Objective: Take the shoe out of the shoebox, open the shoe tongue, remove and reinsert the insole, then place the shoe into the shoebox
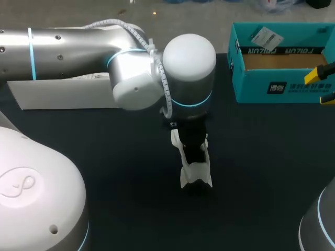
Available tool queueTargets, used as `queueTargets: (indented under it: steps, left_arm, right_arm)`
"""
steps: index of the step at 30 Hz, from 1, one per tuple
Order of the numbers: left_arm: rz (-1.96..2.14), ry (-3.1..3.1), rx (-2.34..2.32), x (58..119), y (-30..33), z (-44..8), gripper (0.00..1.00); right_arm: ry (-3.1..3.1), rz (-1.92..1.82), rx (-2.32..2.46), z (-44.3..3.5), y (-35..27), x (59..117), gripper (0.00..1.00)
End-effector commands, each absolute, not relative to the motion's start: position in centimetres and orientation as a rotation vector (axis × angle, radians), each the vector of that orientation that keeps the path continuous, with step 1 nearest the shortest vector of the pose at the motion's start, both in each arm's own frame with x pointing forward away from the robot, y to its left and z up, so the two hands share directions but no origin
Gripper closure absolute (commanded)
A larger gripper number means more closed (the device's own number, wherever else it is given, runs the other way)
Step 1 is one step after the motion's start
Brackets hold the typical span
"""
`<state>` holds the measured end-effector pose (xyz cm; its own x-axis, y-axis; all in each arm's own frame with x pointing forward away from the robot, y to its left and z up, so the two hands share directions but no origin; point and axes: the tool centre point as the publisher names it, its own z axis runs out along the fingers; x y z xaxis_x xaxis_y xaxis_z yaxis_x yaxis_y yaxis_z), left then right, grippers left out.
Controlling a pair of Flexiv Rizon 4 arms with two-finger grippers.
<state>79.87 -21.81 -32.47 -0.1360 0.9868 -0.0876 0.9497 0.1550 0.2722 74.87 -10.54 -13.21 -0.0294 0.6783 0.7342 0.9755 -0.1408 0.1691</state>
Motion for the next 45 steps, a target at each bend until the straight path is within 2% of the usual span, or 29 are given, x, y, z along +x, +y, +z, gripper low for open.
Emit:
queueTargets:
  steps: [1, 5, 10, 23, 28, 44, 45]
  left_arm:
    - [0.247, 2.211, 1.891, 79.8, -22.0, -31.5, 1.0]
    - [0.303, 2.252, 1.784, 81.0, -22.1, -30.2, 1.0]
    - [0.418, 2.305, 1.731, 81.7, -23.0, -31.6, 1.0]
    - [0.33, 2.446, 1.607, 78.3, -23.2, -33.1, 1.0]
    - [0.289, 2.452, 1.556, 77.1, -23.1, -32.2, 1.0]
    - [0.26, 2.437, 1.569, 77.1, -23.0, -31.8, 1.0]
    - [0.283, 2.637, 1.366, 77.5, -22.5, -31.7, 1.0]
  right_arm:
    - [-1.731, -0.993, -1.854, -13.2, -10.5, 74.9, 0.0]
    - [-1.731, -0.993, -1.854, -13.2, -10.5, 74.9, 0.0]
    - [-1.731, -0.993, -1.854, -13.2, -10.5, 74.9, 0.0]
    - [-1.731, -0.993, -1.854, -13.2, -10.5, 74.9, 0.0]
    - [-1.731, -0.993, -1.854, -13.2, -10.5, 74.9, 0.0]
    - [-1.731, -0.993, -1.854, -13.2, -10.5, 74.9, 0.0]
    - [-1.731, -0.993, -1.854, -13.2, -10.5, 74.9, 0.0]
